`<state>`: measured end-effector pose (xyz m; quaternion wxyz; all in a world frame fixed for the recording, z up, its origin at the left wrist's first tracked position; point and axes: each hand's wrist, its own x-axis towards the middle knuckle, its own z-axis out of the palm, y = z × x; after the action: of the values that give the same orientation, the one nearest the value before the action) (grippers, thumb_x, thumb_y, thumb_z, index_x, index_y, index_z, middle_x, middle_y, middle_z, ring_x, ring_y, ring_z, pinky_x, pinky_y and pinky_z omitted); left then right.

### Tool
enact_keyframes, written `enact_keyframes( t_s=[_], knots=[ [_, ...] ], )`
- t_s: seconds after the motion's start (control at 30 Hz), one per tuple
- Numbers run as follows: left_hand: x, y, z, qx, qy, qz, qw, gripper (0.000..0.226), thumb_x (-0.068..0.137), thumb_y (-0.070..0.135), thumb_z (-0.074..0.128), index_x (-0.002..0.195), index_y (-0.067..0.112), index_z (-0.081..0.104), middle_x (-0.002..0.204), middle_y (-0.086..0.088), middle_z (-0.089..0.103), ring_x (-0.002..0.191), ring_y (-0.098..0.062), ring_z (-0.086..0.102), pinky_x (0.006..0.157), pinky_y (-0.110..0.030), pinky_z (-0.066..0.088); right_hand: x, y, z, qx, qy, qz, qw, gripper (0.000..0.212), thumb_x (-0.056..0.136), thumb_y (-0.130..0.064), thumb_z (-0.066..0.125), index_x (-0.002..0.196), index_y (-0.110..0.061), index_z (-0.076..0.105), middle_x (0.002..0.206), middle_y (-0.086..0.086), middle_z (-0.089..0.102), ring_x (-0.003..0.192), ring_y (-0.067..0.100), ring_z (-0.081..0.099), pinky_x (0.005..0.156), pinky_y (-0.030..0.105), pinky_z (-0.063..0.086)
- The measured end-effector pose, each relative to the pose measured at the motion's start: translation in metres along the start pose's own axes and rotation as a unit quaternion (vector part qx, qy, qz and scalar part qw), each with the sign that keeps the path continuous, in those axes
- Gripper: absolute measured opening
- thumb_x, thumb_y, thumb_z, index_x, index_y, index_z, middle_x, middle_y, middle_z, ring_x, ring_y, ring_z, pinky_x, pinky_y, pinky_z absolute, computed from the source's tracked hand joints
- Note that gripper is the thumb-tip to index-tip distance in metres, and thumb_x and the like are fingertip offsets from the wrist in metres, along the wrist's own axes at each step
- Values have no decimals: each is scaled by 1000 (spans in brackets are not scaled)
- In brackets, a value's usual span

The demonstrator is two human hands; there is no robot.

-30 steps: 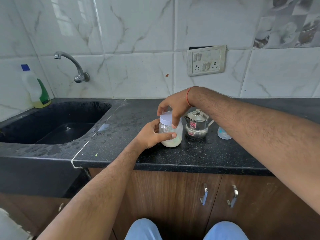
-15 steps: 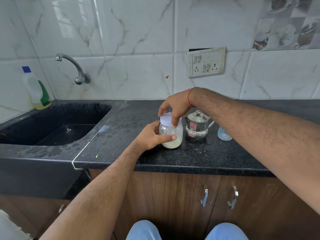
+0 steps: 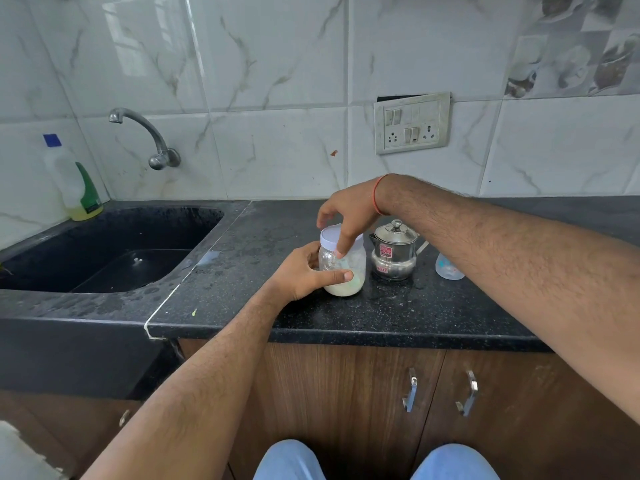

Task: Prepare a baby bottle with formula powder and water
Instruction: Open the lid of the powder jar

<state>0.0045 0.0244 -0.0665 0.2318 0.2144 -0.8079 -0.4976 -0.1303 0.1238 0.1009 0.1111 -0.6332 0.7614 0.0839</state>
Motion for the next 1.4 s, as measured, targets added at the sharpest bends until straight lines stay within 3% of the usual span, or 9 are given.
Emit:
enact_keyframes(
  t_s=[0.1, 0.17, 0.47, 0.73, 0.87, 1.0, 1.1, 1.23, 1.4],
  knots=[
    [0, 0, 0, -1, 0, -1, 1000, 74, 70, 49, 100, 134, 26, 71, 126, 9, 82, 120, -11, 77, 114, -47, 58, -1, 1, 1, -4, 2, 22, 1000, 72, 84, -48, 86, 146, -27, 55, 141, -1, 56, 109, 23, 67, 88, 43, 66],
    [0, 0, 0, 2, 1, -1, 1000, 77, 68, 52, 100, 135, 25, 71, 127, 9, 82, 121, -12, 77, 115, -48, 57, 0, 1, 0, -3, -6, 3, 1000, 70, 84, -40, 87, 145, -31, 54, 145, -4, 54, 109, 21, 62, 88, 44, 66],
    [0, -4, 3, 19, 25, 0, 1000, 63, 75, 37, 102, 128, 24, 72, 121, 7, 84, 114, -10, 79, 111, -45, 60, 1, 1, 2, -3, 3, 11, 1000, 80, 81, -56, 86, 148, -28, 53, 136, -6, 56, 107, 20, 65, 84, 40, 66],
    [0, -13, 6, 37, 25, 10, 999, 90, 59, 44, 105, 138, 25, 67, 127, 11, 82, 119, -8, 77, 113, -45, 59, -5, 10, -5, 19, 42, -26, 999, 70, 77, -44, 91, 140, -34, 61, 132, -4, 62, 115, 21, 65, 99, 43, 60],
    [1, -13, 4, 53, 16, 6, 998, 96, 56, 45, 106, 141, 28, 63, 129, 13, 80, 122, -6, 76, 114, -44, 58, -39, 21, -8, 93, 115, -41, 988, 64, 79, -42, 90, 136, -35, 62, 132, -6, 61, 107, 13, 64, 87, 29, 55],
    [-2, -16, 4, 89, 6, 7, 996, 110, 52, 46, 108, 148, 32, 58, 132, 19, 77, 126, -2, 72, 117, -41, 56, -82, 44, 20, 262, 175, -49, 948, 56, 78, -38, 93, 126, -33, 65, 128, -4, 63, 90, 10, 70, 67, 22, 60],
    [-7, -19, 3, 110, 6, 5, 994, 101, 55, 46, 106, 144, 36, 60, 128, 21, 79, 122, 0, 73, 116, -40, 56, -116, 68, 57, 323, 222, -49, 919, 60, 80, -45, 90, 133, -42, 61, 126, -6, 64, 105, 17, 73, 86, 40, 66],
    [-8, -18, 0, 119, 16, 0, 993, 100, 56, 49, 105, 144, 38, 60, 129, 23, 78, 123, 0, 72, 116, -40, 56, -151, 103, 117, 365, 295, -22, 883, 60, 74, -56, 84, 130, -58, 62, 124, -21, 65, 107, 8, 71, 98, 39, 60],
    [-4, -19, -5, 115, 20, -13, 993, 100, 56, 49, 106, 144, 38, 60, 130, 24, 77, 124, 1, 71, 118, -40, 54, -165, 152, 184, 412, 374, 65, 828, 52, 67, -42, 95, 110, -41, 66, 116, -18, 73, 105, 8, 74, 98, 40, 60]
  ],
)
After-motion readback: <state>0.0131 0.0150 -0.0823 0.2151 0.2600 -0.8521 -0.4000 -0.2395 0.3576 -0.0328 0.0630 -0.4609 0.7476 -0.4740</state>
